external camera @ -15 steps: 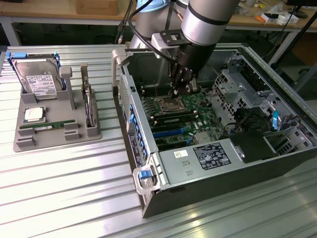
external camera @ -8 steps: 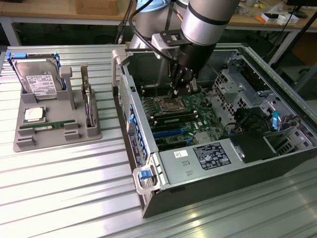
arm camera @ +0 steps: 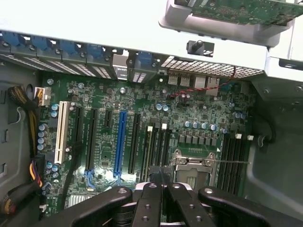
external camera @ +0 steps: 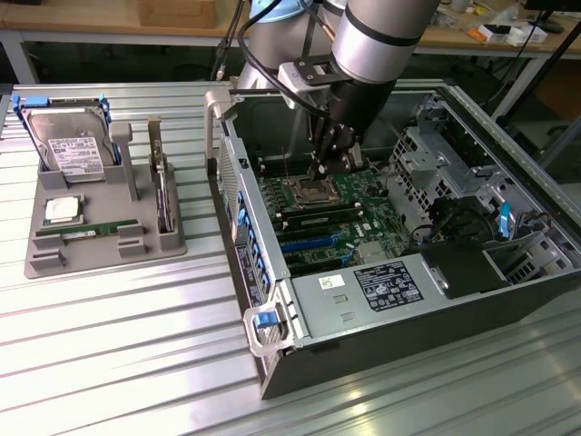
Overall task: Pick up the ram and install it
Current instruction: 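Press down the ram until it locks into place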
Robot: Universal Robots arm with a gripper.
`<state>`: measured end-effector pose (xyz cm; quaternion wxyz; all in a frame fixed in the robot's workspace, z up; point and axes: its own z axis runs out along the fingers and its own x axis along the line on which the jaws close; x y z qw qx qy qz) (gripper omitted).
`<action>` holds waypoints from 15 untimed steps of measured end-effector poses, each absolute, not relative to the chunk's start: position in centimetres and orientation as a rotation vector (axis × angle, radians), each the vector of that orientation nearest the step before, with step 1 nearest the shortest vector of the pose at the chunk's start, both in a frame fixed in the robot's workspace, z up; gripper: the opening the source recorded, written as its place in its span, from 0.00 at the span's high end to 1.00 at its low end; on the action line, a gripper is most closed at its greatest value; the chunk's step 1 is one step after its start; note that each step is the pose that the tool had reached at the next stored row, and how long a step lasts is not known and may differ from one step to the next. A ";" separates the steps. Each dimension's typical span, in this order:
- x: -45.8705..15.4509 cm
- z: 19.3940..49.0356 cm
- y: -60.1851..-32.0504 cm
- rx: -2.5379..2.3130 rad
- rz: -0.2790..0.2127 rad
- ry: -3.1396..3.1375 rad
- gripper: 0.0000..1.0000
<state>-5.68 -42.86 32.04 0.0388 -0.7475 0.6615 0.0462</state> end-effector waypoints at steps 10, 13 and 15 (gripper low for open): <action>-5.7 32.0 -42.9 -2.321 0.143 1.997 0.89; -5.7 32.0 -42.9 -2.326 0.144 1.992 0.89; -5.7 32.0 -42.9 -2.321 0.144 1.996 0.89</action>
